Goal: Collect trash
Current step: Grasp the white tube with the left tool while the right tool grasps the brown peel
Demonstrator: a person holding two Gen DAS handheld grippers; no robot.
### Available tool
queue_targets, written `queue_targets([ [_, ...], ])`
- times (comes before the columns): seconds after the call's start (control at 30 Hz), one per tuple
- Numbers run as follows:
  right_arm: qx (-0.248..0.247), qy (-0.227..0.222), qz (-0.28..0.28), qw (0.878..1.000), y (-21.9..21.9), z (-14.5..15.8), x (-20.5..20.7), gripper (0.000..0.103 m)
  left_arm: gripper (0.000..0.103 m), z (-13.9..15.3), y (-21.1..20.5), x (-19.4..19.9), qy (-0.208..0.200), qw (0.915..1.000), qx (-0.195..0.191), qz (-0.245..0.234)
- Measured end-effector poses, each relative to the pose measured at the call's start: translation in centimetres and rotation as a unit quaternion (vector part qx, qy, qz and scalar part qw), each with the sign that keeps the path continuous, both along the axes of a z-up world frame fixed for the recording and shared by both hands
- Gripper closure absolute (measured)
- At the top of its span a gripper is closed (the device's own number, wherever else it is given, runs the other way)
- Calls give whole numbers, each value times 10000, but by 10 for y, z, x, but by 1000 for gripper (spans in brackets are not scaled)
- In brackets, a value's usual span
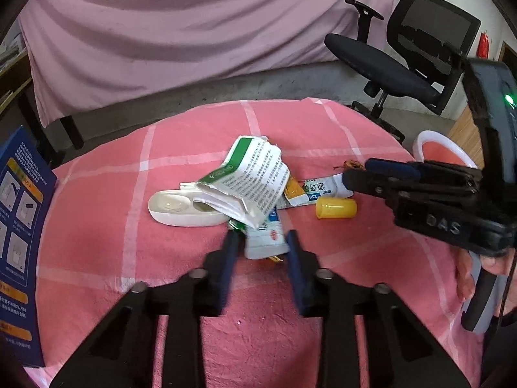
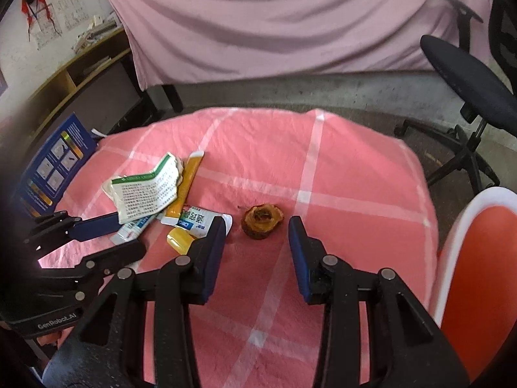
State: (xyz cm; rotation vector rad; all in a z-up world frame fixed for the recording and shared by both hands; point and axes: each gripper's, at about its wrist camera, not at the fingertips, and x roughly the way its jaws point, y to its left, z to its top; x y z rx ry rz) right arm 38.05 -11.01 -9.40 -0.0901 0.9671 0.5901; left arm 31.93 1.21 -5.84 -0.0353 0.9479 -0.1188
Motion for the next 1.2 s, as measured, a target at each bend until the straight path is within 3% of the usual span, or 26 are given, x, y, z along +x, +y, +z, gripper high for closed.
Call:
queue_targets([
  [0.13,20,110,-60,9999,-2,-2,7,55,84,0,0,-5,5,10000,-45,-27],
  [0.33,180,35,-94,9998,-9,3,-3,55,84,9,4,-33,-113,9996,-268,38],
  [0.53,423,-442,-61,9981,-28,25,-37,55,84,20,5,-64,-339,9987,-373,2],
  [0.73,479,-424,51,9979,-40,28,-66,55,84,17,-17,-78,-53,9993,-295,-222],
  [0.93,606,-453,1,9971,-56,32,-77,55,84,22,-16,-93,-218,9986,-472,-51],
  [1.2,708,-640,-116,9954,-74,37,-97,55,84,33,-31,-114,-851,9961,-224,-32],
])
